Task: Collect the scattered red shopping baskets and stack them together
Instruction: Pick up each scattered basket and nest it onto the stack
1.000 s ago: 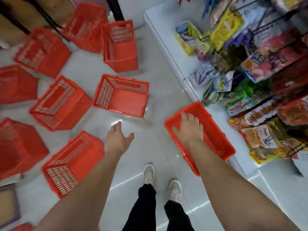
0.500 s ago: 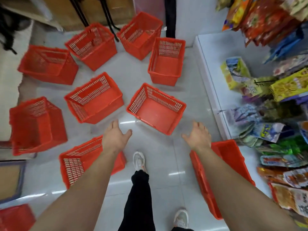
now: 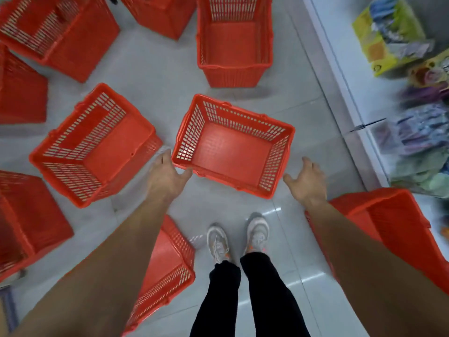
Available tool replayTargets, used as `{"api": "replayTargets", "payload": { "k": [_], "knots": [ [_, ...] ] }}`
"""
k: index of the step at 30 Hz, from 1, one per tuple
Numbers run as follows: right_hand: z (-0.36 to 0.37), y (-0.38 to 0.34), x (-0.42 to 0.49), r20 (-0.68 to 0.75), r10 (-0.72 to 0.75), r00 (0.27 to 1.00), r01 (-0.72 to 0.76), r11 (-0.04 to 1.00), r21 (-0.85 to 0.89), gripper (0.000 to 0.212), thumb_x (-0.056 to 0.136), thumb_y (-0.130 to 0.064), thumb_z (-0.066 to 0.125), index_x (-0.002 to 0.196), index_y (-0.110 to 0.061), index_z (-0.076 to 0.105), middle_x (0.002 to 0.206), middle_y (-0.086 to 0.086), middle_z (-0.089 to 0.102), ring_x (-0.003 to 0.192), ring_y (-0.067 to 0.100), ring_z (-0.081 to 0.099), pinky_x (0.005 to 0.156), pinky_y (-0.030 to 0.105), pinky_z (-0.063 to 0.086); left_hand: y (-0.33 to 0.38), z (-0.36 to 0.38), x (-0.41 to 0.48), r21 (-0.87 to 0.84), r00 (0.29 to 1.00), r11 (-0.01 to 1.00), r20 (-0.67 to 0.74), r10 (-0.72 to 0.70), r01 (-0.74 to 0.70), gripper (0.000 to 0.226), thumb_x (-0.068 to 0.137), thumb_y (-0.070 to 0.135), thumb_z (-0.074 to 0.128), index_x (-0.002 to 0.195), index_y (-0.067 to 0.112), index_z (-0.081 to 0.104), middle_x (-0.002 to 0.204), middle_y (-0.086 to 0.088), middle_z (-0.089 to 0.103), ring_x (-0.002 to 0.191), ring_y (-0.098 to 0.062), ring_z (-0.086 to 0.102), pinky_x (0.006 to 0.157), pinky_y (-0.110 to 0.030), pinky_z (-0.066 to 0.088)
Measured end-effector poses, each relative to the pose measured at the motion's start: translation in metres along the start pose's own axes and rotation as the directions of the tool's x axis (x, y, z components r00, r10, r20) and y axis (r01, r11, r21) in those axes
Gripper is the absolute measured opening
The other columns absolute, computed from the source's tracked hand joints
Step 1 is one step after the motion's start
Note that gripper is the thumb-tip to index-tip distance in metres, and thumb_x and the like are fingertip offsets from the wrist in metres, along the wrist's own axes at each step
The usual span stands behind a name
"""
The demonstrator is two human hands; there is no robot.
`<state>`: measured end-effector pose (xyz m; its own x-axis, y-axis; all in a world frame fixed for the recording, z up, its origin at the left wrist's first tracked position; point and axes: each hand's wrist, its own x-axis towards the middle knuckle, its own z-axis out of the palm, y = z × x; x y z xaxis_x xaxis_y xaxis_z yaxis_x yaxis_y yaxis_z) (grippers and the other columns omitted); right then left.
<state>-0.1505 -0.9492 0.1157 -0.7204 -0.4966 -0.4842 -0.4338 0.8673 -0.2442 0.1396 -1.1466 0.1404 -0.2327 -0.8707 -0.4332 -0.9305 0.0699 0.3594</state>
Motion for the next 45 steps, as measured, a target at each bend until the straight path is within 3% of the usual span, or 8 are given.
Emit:
{"api": "replayTargets", "payload": {
  "k": [7,10,14,18,25,33,39,45],
  "knots": [
    [0.126,0.025,0.099,-0.027,0.070,0.997,-0.066,0.987,0.144,0.079,0.085,-0.034,0.070,0.147,0.001,0.034,0.135,0.028,0.046,0.126,0.044,0.043,0.108,0.048,0.033,-0.034,0.113,0.133,0.007,0.998,1.000,-0.062,0.012,-0.011,0.090,0.085,0.039,0.070,0.152,-0.002,0.026,0.152,-0.026,0.036,0.141,-0.038,0.033,0.116,-0.039,0.024],
    [0.165,0.032,0.126,-0.088,0.106,0.991,-0.074,0.950,0.304,0.073,0.083,-0.022,0.068,0.145,-0.001,0.035,0.133,0.025,0.047,0.123,0.042,0.046,0.106,0.046,0.036,-0.042,0.152,0.170,-0.022,0.990,0.999,-0.136,-0.041,0.038,0.085,0.086,0.037,0.069,0.150,-0.002,0.030,0.146,-0.026,0.041,0.135,-0.039,0.038,0.112,-0.038,0.025],
    [0.196,0.036,0.147,-0.188,0.168,0.968,-0.068,0.893,0.446,0.065,0.089,-0.014,0.055,0.148,-0.009,0.027,0.136,0.022,0.051,0.121,0.041,0.052,0.100,0.046,0.041,-0.052,0.181,0.195,0.011,0.958,0.997,-0.275,-0.076,0.082,0.074,0.087,0.034,0.066,0.146,0.001,0.036,0.142,-0.025,0.041,0.128,-0.043,0.042,0.109,-0.044,0.029],
    [0.198,0.036,0.157,-0.193,0.144,0.970,-0.039,0.885,0.464,0.067,0.090,-0.003,0.047,0.152,-0.010,0.023,0.143,0.020,0.047,0.127,0.038,0.048,0.104,0.042,0.038,-0.061,0.180,0.216,-0.070,0.965,0.995,-0.248,-0.081,0.065,0.064,0.092,0.020,0.061,0.148,0.002,0.037,0.141,-0.024,0.047,0.130,-0.039,0.044,0.108,-0.039,0.032],
    [0.141,0.036,0.150,-0.233,0.129,0.964,-0.004,0.881,0.472,0.065,0.089,-0.004,0.045,0.151,-0.011,0.027,0.139,0.017,0.048,0.124,0.036,0.050,0.106,0.048,0.040,-0.039,0.142,0.181,-0.137,0.955,0.990,-0.292,-0.058,0.018,0.047,0.091,0.005,0.053,0.138,-0.001,0.049,0.131,-0.024,0.056,0.123,-0.039,0.051,0.105,-0.036,0.033],
    [-0.024,0.040,0.045,-0.313,0.174,0.934,-0.012,0.889,0.458,0.063,0.088,-0.006,0.050,0.149,-0.014,0.032,0.126,0.021,0.060,0.109,0.041,0.059,0.096,0.045,0.046,0.044,0.009,0.067,-0.163,0.965,0.984,-0.262,0.026,-0.071,0.044,0.092,0.002,0.053,0.135,-0.007,0.051,0.125,-0.028,0.057,0.119,-0.043,0.051,0.105,-0.041,0.035],
    [-0.119,0.091,-0.083,-0.424,0.344,0.838,-0.087,0.851,0.518,0.062,0.084,-0.001,0.055,0.142,-0.014,0.038,0.122,0.023,0.060,0.107,0.041,0.059,0.091,0.041,0.045,0.123,-0.057,-0.031,-0.190,0.960,0.951,-0.187,0.210,-0.245,0.039,0.089,-0.005,0.055,0.128,-0.009,0.055,0.120,-0.029,0.060,0.115,-0.044,0.054,0.100,-0.043,0.037],
    [-0.153,0.176,-0.213,-0.410,0.591,0.694,-0.276,0.745,0.607,0.061,0.086,-0.002,0.054,0.145,-0.005,0.036,0.129,0.026,0.057,0.115,0.043,0.056,0.097,0.041,0.042,0.194,-0.043,-0.103,-0.178,0.914,0.898,-0.026,0.405,-0.403,0.039,0.089,0.000,0.055,0.128,-0.002,0.056,0.119,-0.024,0.063,0.112,-0.042,0.057,0.100,-0.048,0.044]
  ]
}}
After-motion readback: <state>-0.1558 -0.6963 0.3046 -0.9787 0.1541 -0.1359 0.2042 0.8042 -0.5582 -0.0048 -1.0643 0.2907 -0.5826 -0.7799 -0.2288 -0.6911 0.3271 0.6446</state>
